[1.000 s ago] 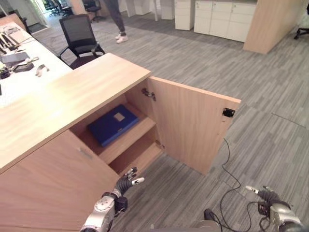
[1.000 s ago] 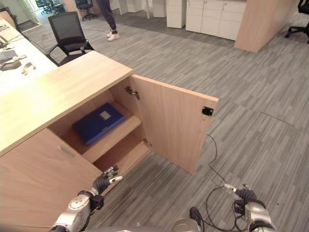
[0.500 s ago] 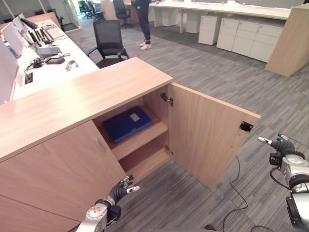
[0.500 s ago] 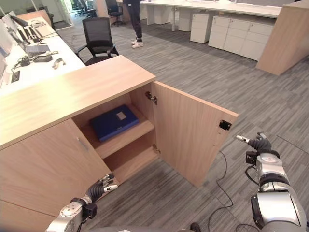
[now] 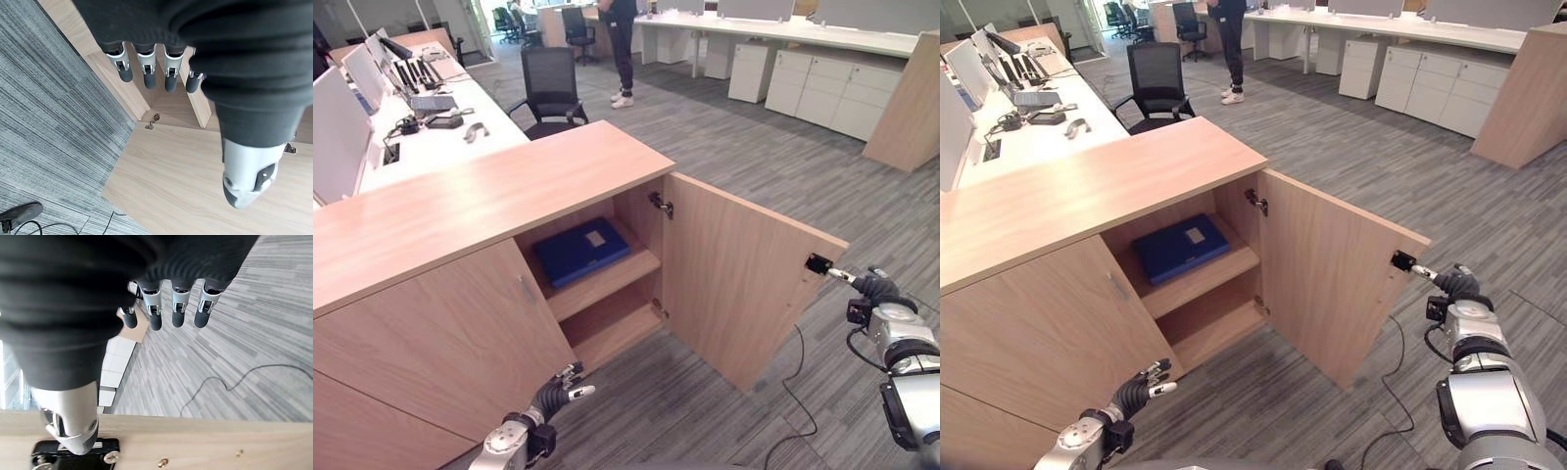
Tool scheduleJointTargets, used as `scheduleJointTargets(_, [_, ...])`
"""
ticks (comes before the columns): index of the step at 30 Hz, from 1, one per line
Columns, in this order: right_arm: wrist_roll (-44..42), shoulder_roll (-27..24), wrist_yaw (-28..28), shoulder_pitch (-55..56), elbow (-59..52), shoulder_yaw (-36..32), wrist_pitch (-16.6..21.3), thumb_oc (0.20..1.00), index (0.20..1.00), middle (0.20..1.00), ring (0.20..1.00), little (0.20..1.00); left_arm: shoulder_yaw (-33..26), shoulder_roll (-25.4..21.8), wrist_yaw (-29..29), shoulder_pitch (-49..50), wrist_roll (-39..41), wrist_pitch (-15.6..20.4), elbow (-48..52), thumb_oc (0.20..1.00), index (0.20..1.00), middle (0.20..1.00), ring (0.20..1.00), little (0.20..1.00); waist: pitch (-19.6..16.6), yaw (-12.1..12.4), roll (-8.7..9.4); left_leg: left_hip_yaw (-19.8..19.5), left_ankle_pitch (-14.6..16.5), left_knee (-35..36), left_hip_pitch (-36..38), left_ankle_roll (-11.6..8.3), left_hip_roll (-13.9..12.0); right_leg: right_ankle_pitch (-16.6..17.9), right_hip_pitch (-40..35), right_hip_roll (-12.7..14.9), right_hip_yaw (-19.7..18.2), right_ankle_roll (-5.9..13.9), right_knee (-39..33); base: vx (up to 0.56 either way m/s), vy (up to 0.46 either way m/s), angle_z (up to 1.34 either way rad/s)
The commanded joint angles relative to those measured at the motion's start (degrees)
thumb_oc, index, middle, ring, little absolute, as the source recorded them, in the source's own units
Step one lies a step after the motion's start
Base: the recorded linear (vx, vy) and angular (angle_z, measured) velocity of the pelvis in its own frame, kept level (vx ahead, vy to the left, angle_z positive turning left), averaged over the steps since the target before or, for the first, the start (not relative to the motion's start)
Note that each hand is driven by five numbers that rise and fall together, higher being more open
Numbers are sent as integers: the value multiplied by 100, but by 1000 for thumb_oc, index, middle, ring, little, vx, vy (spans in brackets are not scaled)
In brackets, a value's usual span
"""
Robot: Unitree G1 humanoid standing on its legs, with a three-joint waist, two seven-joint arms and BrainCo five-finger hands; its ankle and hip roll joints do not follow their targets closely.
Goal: Put the empty folder in the office cabinet
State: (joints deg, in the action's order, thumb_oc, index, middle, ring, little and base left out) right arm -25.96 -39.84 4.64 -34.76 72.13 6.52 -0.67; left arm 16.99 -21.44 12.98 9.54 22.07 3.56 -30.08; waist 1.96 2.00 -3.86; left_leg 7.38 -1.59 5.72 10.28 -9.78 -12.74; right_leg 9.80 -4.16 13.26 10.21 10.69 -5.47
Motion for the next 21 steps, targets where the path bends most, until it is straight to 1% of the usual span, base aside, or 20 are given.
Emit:
scheduleJointTargets(1, [13,767,-251,-874,83,396,227,1000,1000,1000,1000,1000,395,-349,-7,-369,140,186,388,1000,1000,1000,1000,1000,85,273,145,-222,-82,-76,-301,161,402,-1208,-620,-460,531,-122,47,0,0,0])
scheduleJointTargets(2, [44,973,-286,-778,-1,463,229,1000,1000,1000,1000,1000,394,-345,-16,-376,122,198,385,1000,1000,1000,1000,1000,96,284,134,-226,-87,-73,-314,164,407,-1202,-616,-451,537,-123,47,0,0,0])
scheduleJointTargets(4, [61,1162,-318,-662,-89,526,231,1000,1000,1000,1000,1000,379,-337,-35,-385,104,207,391,1000,1000,1000,1000,1000,105,288,129,-232,-83,-72,-320,167,412,-1198,-616,-440,540,-123,47,0,0,0])
scheduleJointTargets(5, [62,1167,-314,-655,-97,526,229,1000,1000,1000,1000,1000,377,-339,-35,-380,103,208,391,1000,1000,1000,1000,1000,101,286,132,-232,-83,-72,-320,168,413,-1198,-617,-440,540,-123,47,0,0,0])
scheduleJointTargets(8, [60,1577,-443,-259,-459,684,237,1000,1000,1000,1000,1000,292,-293,-88,-380,106,223,414,1000,1000,1000,1000,1000,141,263,128,-224,-68,-72,-316,174,410,-1193,-612,-433,538,-127,47,-15,1,10])
scheduleJointTargets(9, [11,1725,-524,-39,-747,774,243,1000,1000,1000,1000,1000,246,-268,-104,-357,106,239,404,1000,1000,1000,1000,1000,145,239,136,-212,-63,-72,-309,175,407,-1192,-603,-430,522,-130,47,-9,-4,10])
scheduleJointTargets(10, [-64,1896,-617,361,-1353,882,278,1000,1000,1000,1000,1000,182,-244,-110,-309,78,237,434,1000,1000,1000,1000,1000,166,199,149,-197,-61,-72,-303,178,405,-1186,-597,-430,506,-133,47,0,0,0])
scheduleJointTargets(11, [-135,1943,-718,784,-2099,956,314,1000,1000,1000,1000,1000,114,-220,-95,-244,-18,246,407,1000,1000,1000,1000,1000,166,143,157,-177,-60,-72,-302,173,401,-1187,-596,-427,489,-136,47,-9,-15,-4])
scheduleJointTargets(12, [-167,1939,-735,905,-2352,975,318,1000,1000,1000,1000,1000,93,-224,-104,-227,-34,247,427,1000,1000,1000,1000,1000,168,129,159,-174,-60,-72,-304,171,395,-1185,-590,-427,484,-134,47,1,-19,-7])
scheduleJointTargets(13, [-264,1936,-789,1109,-2868,991,359,1000,1000,1000,1000,1000,29,-228,-116,-194,-108,258,451,1000,1000,1000,1000,1000,168,105,168,-154,-48,-72,-290,168,388,-1186,-583,-425,477,-137,47,-1,-17,-7])
scheduleJointTargets(20, [-426,2063,-854,1505,-3575,973,420,1000,1000,1000,1000,1000,-81,-188,-161,-240,-164,284,436,1000,1000,1000,1000,1000,149,90,190,-141,-47,-72,-275,148,362,-1197,-595,-431,495,-142,47,5,-7,3])
scheduleJointTargets(21, [-432,2115,-905,1693,-3836,983,416,1000,1000,1000,1000,1000,-112,-171,-179,-248,-190,275,423,1000,1000,1000,1000,1000,157,81,198,-151,-52,-72,-282,141,363,-1198,-593,-437,512,-146,48,0,-6,5])
